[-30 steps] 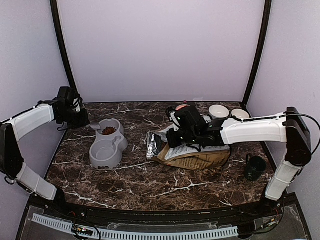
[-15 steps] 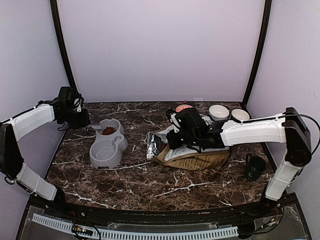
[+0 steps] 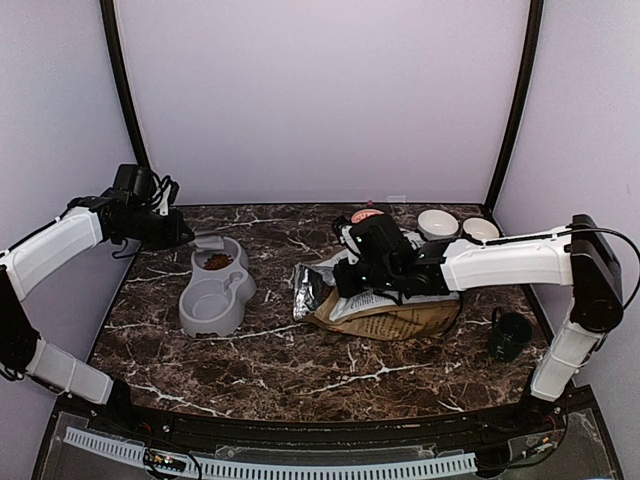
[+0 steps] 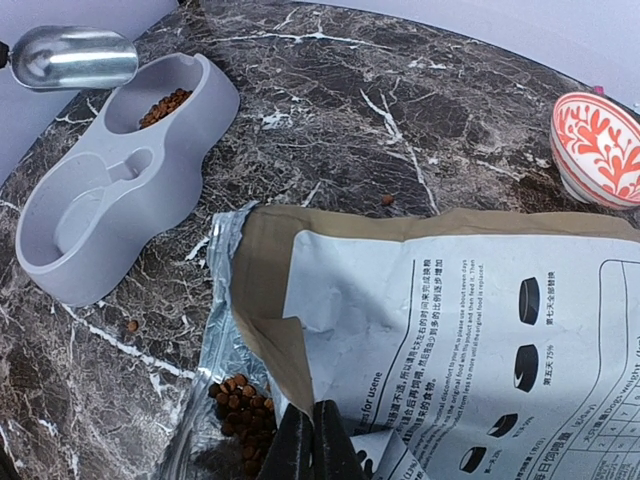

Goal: Serve the pet food
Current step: Collect the pet food from the pet food bag.

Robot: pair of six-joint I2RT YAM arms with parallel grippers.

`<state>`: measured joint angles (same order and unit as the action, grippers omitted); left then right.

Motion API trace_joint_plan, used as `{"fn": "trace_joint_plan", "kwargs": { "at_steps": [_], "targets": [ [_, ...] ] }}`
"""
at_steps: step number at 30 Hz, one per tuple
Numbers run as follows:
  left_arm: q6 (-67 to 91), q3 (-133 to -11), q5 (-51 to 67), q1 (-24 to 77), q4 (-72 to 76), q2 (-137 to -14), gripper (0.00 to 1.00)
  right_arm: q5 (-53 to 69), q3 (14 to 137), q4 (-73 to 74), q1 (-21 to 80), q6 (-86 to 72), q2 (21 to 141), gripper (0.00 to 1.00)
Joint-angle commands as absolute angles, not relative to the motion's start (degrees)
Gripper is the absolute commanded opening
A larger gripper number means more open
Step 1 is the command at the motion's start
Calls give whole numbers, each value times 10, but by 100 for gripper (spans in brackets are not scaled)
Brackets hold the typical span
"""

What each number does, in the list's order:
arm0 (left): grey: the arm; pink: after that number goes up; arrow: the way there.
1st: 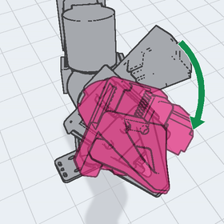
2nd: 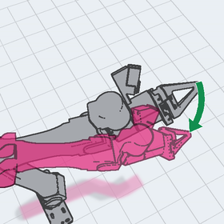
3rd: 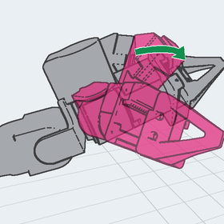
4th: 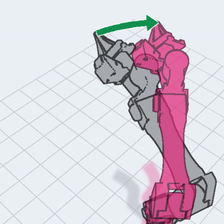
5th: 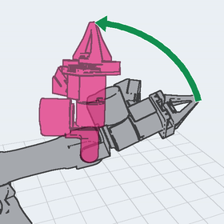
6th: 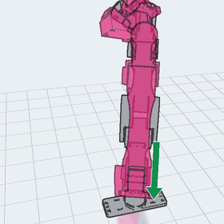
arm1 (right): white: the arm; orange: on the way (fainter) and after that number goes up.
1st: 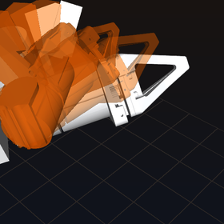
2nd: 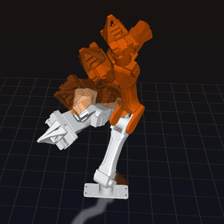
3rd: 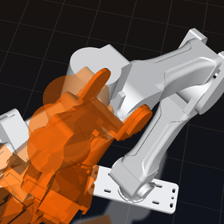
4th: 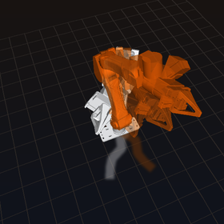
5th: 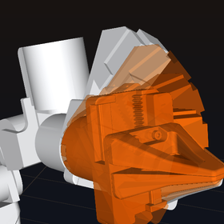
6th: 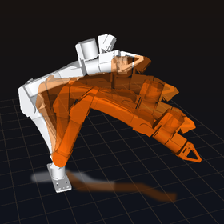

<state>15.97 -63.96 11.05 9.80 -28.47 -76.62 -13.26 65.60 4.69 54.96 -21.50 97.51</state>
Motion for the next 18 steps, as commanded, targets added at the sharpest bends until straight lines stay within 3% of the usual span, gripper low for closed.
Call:
{"fn": "trace_joint_plan", "kwargs": {
  "at_steps": [1, 8, 18],
  "targets": [
    [144, -649, 212, 119, -292, -727, 0, -167, 683, 74, 534, -208, 974, 0],
    [161, -587, 328, 167, -222, -721, 0, -154, 703, 84, 534, -211, 984, 0],
    [163, -568, 392, 239, -176, -745, 0, -166, 747, 117, 534, -221, 1010, 0]
  ]
}}
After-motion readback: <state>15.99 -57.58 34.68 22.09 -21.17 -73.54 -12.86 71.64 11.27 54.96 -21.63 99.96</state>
